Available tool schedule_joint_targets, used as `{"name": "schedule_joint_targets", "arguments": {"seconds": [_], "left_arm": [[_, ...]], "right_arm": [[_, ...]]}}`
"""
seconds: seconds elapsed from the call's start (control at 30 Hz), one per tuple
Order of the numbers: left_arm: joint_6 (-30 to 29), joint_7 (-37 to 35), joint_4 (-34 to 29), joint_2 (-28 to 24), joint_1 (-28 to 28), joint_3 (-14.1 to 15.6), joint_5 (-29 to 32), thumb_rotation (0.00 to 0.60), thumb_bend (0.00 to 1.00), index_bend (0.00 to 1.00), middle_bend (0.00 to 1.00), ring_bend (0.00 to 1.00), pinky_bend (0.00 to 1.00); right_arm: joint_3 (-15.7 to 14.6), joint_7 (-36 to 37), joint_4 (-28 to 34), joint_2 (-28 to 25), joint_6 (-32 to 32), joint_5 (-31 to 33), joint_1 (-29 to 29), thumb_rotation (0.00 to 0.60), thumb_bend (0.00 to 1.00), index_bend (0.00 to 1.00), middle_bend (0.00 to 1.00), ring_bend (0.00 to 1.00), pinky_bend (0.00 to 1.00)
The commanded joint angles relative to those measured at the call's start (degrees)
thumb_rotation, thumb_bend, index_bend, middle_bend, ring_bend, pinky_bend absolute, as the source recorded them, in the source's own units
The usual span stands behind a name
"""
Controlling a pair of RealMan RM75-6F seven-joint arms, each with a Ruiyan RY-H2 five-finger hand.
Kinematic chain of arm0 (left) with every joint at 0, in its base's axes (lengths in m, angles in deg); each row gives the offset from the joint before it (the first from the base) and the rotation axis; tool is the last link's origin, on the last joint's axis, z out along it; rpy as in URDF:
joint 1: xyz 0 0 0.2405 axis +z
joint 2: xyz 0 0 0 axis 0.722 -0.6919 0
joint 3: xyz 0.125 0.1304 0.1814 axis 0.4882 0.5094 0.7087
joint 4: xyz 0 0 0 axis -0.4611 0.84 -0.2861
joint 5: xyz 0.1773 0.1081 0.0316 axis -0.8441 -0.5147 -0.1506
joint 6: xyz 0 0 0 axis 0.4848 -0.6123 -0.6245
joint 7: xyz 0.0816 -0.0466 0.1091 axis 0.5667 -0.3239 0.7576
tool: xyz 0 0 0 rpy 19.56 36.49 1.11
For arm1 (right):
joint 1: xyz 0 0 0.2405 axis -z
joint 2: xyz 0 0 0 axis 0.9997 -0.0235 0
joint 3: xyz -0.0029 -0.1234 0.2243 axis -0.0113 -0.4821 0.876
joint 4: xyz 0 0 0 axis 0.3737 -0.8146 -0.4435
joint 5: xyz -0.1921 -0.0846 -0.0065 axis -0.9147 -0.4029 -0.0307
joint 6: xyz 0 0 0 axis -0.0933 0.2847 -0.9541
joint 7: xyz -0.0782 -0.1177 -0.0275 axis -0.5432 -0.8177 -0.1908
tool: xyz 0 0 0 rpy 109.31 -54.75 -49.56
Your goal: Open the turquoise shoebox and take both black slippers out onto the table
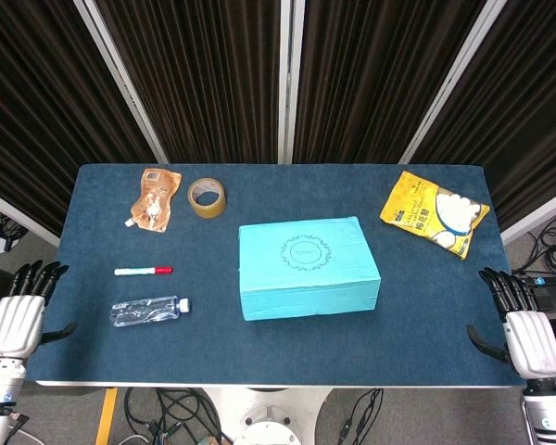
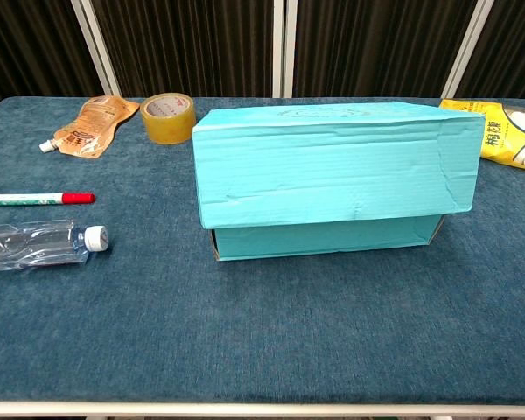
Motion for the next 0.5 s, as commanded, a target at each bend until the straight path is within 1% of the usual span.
{"name": "schedule_joint_targets", "arguments": {"seconds": [0.03, 0.37, 0.5], "left_arm": [[0.1, 0.1, 0.0, 0.1, 0.0, 0.0, 0.2, 0.6, 0.07, 0.12, 0.09, 0.0, 0.04], [0.2, 0.7, -0.4, 0.0, -0.1, 0.0, 0.5, 0.6, 0.07, 0.12, 0.09, 0.0, 0.04], [0.0, 0.8, -0.7, -0.2, -0.1, 0.0, 0.3, 0.6, 0.07, 0.12, 0.09, 0.0, 0.04]], "right_arm": [[0.0, -0.1, -0.1, 0.1, 0.3, 0.0, -0.2, 0.6, 0.23, 0.07, 0.05, 0.0, 0.0], [0.1, 0.5, -1.0, -0.2, 1.8, -0.4, -1.5, 0.6, 0.23, 0.07, 0.05, 0.0, 0.0], [1.4, 1.3, -2.3, -1.4, 4.9, -0.3, -4.4, 0.6, 0.23, 0.07, 0.05, 0.0, 0.0]]}}
